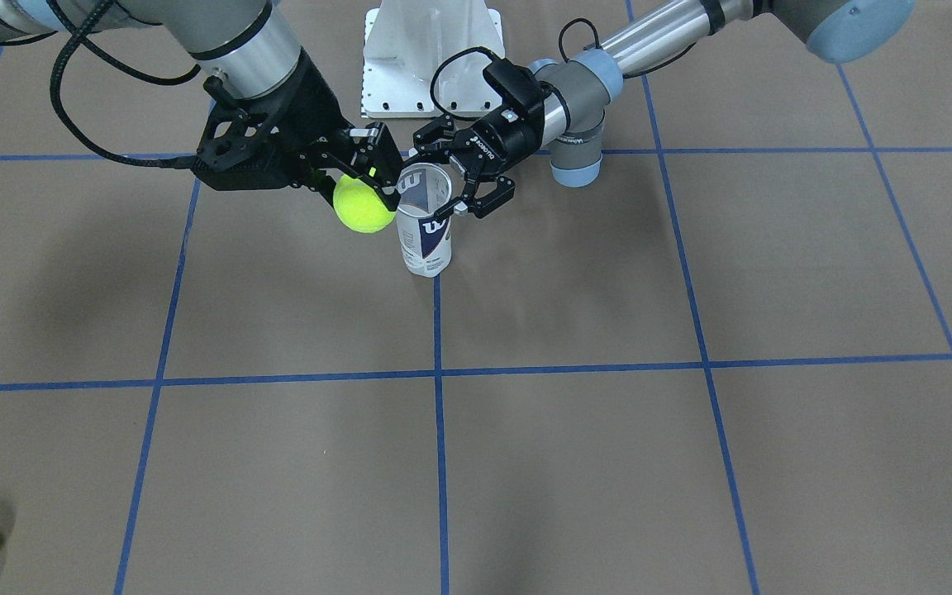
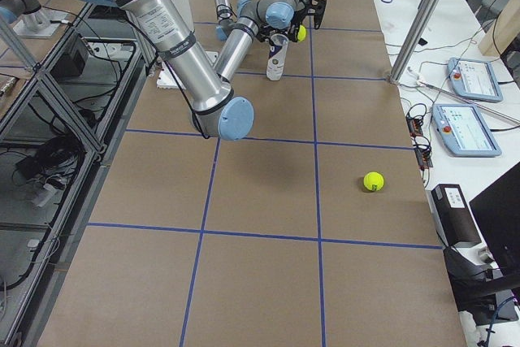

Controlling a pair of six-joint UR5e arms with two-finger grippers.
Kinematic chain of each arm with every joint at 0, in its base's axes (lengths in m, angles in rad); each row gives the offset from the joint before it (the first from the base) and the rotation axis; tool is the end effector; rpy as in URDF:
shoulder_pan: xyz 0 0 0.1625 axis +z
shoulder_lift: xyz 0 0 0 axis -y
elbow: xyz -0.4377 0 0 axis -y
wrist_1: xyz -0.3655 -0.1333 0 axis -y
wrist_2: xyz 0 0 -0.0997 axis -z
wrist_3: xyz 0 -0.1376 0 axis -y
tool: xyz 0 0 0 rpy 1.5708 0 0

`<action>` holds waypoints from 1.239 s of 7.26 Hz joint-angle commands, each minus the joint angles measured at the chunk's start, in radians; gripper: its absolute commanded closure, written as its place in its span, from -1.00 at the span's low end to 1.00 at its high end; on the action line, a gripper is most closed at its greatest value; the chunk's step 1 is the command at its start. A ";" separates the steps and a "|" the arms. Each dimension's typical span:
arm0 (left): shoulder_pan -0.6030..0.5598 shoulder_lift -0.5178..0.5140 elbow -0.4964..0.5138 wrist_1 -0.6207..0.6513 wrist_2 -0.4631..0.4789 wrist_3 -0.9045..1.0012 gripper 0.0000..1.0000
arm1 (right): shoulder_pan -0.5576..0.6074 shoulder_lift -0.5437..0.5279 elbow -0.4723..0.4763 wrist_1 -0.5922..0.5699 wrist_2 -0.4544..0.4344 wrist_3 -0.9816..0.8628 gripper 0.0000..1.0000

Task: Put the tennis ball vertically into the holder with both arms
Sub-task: 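Carry the ball with the right gripper over the upright tube's opening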

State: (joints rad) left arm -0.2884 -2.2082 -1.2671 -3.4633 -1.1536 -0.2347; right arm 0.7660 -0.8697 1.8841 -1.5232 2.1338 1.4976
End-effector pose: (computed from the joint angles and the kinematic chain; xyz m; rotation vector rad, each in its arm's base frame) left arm 0.5644 -0.3646 0.2388 1.7174 1.3182 0.1359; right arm -0.4093 -0.4768 0.1562 -0.0437 -1.1509 0.3163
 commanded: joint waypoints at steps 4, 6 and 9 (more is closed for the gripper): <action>0.006 0.001 -0.002 0.000 0.000 0.000 -0.69 | -0.109 0.028 0.004 -0.002 -0.098 0.076 1.00; 0.008 0.001 0.000 -0.014 0.000 0.000 -0.69 | -0.125 0.025 0.009 -0.005 -0.098 0.088 1.00; 0.015 0.001 0.000 -0.016 0.000 0.000 -0.69 | -0.146 0.012 0.016 -0.005 -0.098 0.092 0.93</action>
State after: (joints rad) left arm -0.2752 -2.2069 -1.2662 -3.4784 -1.1529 -0.2347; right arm 0.6283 -0.8516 1.8950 -1.5277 2.0357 1.5881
